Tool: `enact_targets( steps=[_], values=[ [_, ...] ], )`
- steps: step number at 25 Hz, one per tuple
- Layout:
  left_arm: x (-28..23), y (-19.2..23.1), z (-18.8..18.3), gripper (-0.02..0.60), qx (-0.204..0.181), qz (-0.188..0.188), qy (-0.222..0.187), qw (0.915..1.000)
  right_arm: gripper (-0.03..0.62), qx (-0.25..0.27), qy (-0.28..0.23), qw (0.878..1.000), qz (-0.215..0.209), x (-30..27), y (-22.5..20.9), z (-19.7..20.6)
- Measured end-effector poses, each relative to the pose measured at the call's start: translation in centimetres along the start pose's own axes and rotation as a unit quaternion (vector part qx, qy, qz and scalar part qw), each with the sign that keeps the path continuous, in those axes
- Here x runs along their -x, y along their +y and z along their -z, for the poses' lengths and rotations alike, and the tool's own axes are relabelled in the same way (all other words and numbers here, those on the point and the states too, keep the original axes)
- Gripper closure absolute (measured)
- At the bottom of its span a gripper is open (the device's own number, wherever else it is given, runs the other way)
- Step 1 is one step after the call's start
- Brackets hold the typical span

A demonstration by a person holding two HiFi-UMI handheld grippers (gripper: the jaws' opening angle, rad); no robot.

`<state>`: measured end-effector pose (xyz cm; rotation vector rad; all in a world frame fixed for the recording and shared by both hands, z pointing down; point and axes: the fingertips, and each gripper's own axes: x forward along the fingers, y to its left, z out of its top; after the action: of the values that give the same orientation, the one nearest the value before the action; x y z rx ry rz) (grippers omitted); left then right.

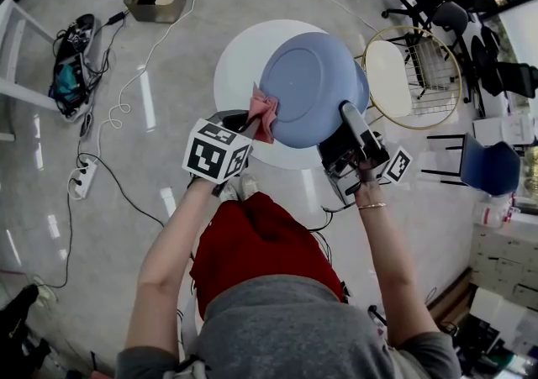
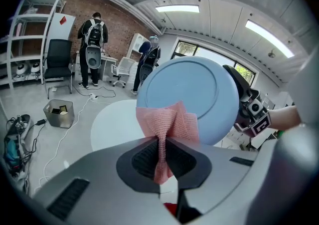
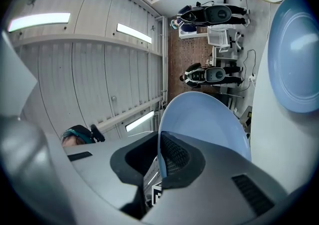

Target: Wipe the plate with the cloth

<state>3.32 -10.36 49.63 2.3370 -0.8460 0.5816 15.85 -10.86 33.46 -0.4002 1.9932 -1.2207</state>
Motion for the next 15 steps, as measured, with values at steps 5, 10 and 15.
enact_targets(
  steps=[5, 10, 15],
  values=[
    [-0.6, 1.7, 0.5, 0.548, 0.002, -0.027, 0.008, 0.9996, 0.557, -0.004, 0.009, 1.0, -0.01, 0.2, 0.8, 0.3],
    [-1.0, 2.9, 0.6, 0.548, 0.008, -0.043, 0.01, 0.999, 0.558, -0.01, 0.014, 1.0, -0.016, 0.5, 1.3, 0.5],
    [-1.4, 4.3, 0.2, 0.548, 0.009, -0.057, 0.008, 0.9983, 0.557, -0.017, 0.016, 0.999, -0.025, 0.6, 1.5, 0.9]
  ],
)
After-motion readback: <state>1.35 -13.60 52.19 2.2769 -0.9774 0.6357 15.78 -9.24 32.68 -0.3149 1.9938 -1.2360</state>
